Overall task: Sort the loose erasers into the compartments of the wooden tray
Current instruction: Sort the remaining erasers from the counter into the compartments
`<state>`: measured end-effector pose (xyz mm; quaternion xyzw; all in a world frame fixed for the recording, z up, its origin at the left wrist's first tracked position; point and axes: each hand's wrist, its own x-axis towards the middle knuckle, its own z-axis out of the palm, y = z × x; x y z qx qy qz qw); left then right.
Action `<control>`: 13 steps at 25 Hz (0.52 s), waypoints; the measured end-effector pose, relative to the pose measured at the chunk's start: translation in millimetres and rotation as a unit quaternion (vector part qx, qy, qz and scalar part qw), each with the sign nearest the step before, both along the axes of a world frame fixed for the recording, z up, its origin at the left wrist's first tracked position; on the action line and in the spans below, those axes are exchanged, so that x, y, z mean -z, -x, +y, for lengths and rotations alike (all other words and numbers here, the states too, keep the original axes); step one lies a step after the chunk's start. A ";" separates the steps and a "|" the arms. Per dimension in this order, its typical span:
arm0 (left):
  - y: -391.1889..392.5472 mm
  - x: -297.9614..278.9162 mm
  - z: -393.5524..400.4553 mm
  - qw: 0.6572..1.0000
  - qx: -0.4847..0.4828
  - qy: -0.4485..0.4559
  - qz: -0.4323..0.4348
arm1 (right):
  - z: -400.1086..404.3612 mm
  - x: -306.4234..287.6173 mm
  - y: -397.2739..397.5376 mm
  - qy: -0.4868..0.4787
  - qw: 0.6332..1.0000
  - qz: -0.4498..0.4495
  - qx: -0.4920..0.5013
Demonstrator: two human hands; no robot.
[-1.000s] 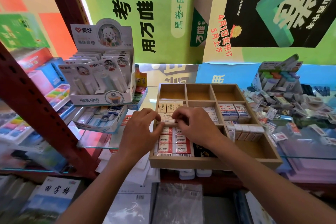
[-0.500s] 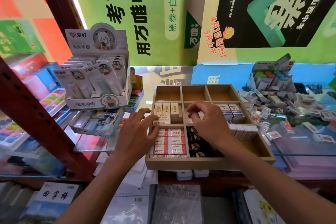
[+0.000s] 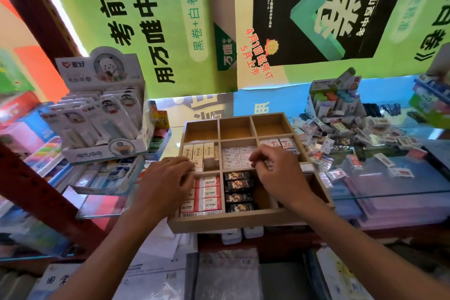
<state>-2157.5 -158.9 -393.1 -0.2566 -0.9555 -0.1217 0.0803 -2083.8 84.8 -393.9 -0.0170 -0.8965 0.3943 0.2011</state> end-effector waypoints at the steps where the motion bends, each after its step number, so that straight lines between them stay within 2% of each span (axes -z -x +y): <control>1: 0.5 -1.8 4.7 1.000 -0.005 -0.003 0.005 | 2.2 0.3 -2.4 -0.008 1.000 0.008 -0.002; 7: -1.5 3.8 43.4 0.998 0.025 0.028 -0.052 | 13.9 4.3 -19.4 -0.090 0.996 0.023 -0.016; 13: -0.8 8.3 60.6 0.997 0.005 0.058 -0.047 | 15.9 22.3 -70.1 -0.240 0.960 0.117 -0.082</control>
